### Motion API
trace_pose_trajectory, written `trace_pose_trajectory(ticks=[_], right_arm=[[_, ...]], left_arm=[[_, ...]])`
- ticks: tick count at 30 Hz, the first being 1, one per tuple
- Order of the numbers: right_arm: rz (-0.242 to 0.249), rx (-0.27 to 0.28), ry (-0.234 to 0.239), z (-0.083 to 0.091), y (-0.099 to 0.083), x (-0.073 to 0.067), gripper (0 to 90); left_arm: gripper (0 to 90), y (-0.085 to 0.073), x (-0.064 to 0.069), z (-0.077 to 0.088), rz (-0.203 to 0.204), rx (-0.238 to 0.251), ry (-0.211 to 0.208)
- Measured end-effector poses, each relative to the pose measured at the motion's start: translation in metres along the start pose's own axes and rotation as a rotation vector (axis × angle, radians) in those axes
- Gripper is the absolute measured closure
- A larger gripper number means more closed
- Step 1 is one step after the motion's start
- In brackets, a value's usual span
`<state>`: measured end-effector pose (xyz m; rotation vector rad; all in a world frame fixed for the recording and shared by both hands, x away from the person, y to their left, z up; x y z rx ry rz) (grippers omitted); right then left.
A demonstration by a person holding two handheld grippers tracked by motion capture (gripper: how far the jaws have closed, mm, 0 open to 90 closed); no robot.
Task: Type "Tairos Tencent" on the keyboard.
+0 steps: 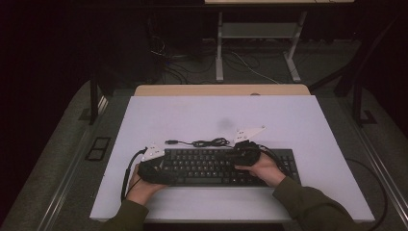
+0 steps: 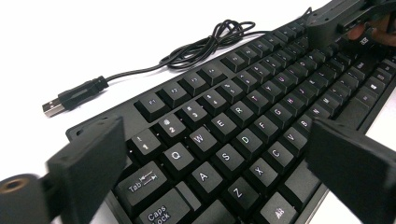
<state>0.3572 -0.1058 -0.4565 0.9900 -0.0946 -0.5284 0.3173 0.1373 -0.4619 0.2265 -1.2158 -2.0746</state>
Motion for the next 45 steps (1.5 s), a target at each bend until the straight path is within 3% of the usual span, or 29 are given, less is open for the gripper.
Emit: trace_pose_trajectory(ticks=[22, 45], right_arm=[[0.026, -0.093, -0.033, -0.011, -0.009, -0.001, 89.5], [0.027, -0.109, -0.037, -0.014, -0.009, -0.002, 89.6]], left_arm=[[0.2, -0.002, 0.003, -0.004, -0.019, -0.014, -0.026], [1.0, -0.002, 0.004, -0.005, -0.022, -0.019, -0.031]])
Point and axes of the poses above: each handheld gripper's, and its own axes: z roughly backward along the jaws, y roughly out of its top, x roughly to its right, the point moved 5 cm from there along -z, roughly forward along the jaws, and after that the axes turned 6 degrees about -y, right-handed, at the moved point
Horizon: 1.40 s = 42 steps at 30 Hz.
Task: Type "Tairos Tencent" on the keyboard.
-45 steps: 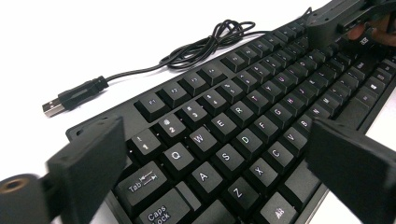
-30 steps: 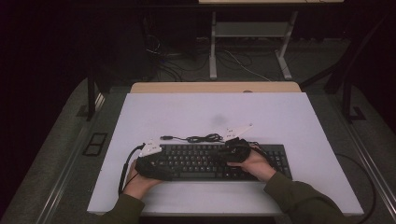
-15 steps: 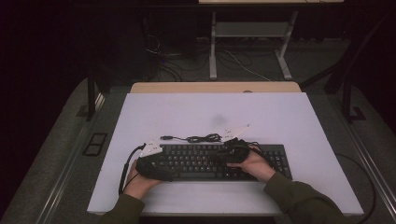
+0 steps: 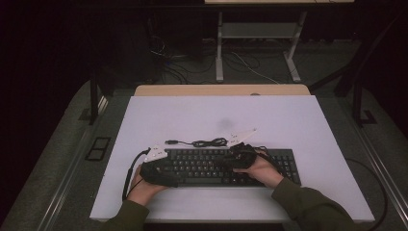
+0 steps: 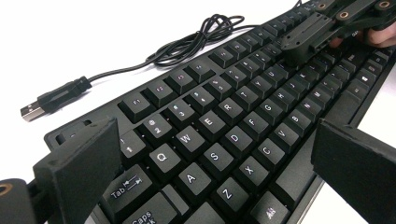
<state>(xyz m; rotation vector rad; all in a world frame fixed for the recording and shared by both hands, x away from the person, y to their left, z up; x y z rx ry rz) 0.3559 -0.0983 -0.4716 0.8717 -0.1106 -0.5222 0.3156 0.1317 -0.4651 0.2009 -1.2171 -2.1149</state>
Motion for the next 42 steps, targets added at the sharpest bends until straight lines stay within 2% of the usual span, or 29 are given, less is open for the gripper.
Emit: trace_pose_trajectory(ticks=[11, 24, 26, 33, 38, 42], right_arm=[[0.007, -0.016, -0.010, -0.001, -0.001, 0.000, 89.5], [0.002, 0.014, 0.003, 0.004, 0.002, 0.000, 89.3], [-0.006, 0.016, 0.002, 0.005, 0.002, 0.000, 87.1], [-0.021, 0.037, 0.006, 0.008, 0.004, 0.002, 68.7], [-0.036, 0.048, 0.006, 0.010, 0.005, 0.004, 46.8], [-0.045, 0.054, -0.011, 0.010, 0.005, 0.006, 35.1]], left_arm=[[1.1, 0.000, 0.000, 0.000, -0.004, -0.001, -0.001], [1.4, 0.001, 0.001, 0.001, -0.006, 0.004, -0.003], [1.6, 0.001, 0.001, 0.001, -0.008, 0.002, -0.004], [2.6, 0.001, 0.002, 0.001, -0.014, 0.005, -0.004], [5.6, 0.000, 0.002, 0.001, -0.014, 0.007, -0.010], [10.8, 0.001, 0.003, 0.002, -0.019, 0.010, -0.011]])
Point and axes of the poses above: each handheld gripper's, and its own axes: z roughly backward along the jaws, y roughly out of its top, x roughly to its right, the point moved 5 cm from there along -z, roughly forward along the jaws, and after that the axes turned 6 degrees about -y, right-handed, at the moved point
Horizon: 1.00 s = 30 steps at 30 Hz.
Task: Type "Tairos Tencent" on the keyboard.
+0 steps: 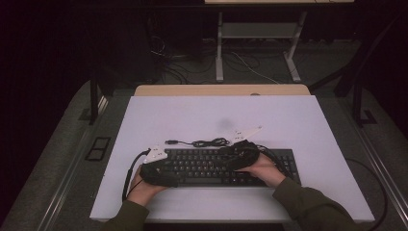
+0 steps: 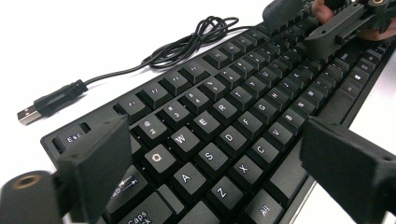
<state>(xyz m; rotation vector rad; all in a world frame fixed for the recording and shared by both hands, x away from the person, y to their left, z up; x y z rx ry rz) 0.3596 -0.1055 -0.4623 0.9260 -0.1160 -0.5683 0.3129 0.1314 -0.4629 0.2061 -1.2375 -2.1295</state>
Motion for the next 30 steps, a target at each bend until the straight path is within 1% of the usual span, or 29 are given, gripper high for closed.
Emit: trace_pose_trajectory(ticks=[3, 7, 10, 13, 19, 22, 25, 30], right_arm=[[-0.005, -0.001, 0.000, 0.001, 0.000, 0.001, 30.4], [-0.003, -0.004, -0.011, 0.002, -0.001, 0.001, 28.3], [0.008, 0.011, -0.029, 0.003, -0.002, 0.000, 26.3], [0.013, 0.018, -0.040, 0.005, -0.003, 0.001, 25.4], [-0.004, 0.021, -0.061, 0.009, -0.005, 0.003, 22.3], [-0.005, 0.023, -0.067, 0.011, -0.007, 0.003, 22.3], [-0.006, 0.026, -0.073, 0.013, -0.009, 0.004, 21.6], [-0.014, 0.032, -0.087, 0.018, -0.011, 0.005, 21.0]], left_arm=[[16.0, 0.001, 0.001, 0.000, -0.004, -0.001, -0.010], [24.2, 0.002, 0.002, 0.000, -0.012, 0.002, -0.025], [32.2, 0.003, 0.002, 0.000, -0.015, 0.002, -0.033], [43.8, 0.004, 0.002, 0.000, -0.016, -0.005, -0.038], [70.9, 0.007, 0.002, -0.001, -0.017, -0.017, -0.061], [82.1, 0.009, 0.002, -0.003, -0.017, -0.025, -0.074], [88.3, 0.011, 0.003, -0.006, -0.022, -0.034, -0.085], [88.9, 0.014, 0.003, -0.009, -0.032, -0.035, -0.095]])
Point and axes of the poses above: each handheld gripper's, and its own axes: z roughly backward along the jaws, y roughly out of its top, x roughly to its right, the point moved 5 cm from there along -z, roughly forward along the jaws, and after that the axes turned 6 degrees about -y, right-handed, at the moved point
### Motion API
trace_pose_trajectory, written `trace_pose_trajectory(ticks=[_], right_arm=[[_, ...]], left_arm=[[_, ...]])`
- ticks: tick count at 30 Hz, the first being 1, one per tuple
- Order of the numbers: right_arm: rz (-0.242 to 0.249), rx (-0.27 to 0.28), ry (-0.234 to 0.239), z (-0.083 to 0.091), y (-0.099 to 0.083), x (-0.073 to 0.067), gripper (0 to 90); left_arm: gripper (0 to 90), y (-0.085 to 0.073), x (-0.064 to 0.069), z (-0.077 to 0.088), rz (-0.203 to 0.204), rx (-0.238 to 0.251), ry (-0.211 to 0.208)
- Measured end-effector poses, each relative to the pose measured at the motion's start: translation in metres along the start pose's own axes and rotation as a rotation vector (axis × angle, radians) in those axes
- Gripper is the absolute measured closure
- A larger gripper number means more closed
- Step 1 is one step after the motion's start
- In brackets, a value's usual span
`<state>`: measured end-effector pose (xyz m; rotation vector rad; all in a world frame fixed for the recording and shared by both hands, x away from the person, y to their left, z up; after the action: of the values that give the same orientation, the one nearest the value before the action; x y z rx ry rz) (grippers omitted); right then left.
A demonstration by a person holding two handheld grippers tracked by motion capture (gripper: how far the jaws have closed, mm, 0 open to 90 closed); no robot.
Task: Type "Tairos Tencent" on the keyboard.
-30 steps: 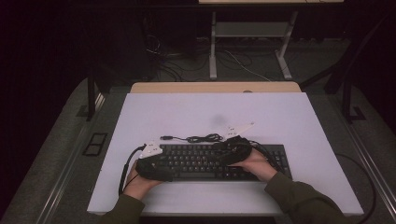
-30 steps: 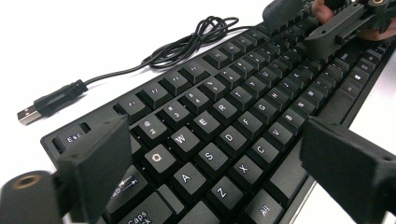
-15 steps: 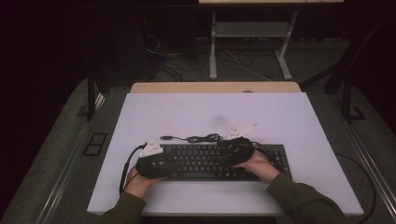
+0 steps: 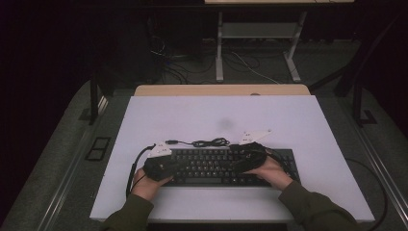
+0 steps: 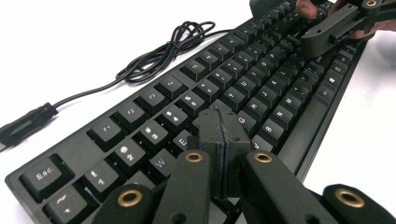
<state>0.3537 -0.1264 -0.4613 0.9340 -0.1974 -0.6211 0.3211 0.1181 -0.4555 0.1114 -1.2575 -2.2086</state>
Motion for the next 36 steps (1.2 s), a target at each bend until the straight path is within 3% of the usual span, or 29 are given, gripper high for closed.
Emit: trace_pose_trajectory(ticks=[20, 36], right_arm=[[-0.035, 0.005, -0.054, 0.019, -0.013, 0.009, 20.7], [-0.043, 0.006, -0.069, 0.023, -0.015, 0.011, 20.6]], left_arm=[[88.9, 0.009, -0.003, -0.022, -0.026, -0.041, -0.038], [88.9, 0.008, -0.006, -0.029, -0.027, -0.072, -0.022]])
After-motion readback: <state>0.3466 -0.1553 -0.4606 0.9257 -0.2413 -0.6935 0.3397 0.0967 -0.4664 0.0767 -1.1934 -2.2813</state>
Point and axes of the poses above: each handheld gripper's, and its own axes: z roughly backward along the jaws, y roughly out of its top, x roughly to its right, the point moved 5 cm from there along -z, roughly forward along the jaws, and after that the axes turned 6 degrees about -y, right-handed, at the moved point
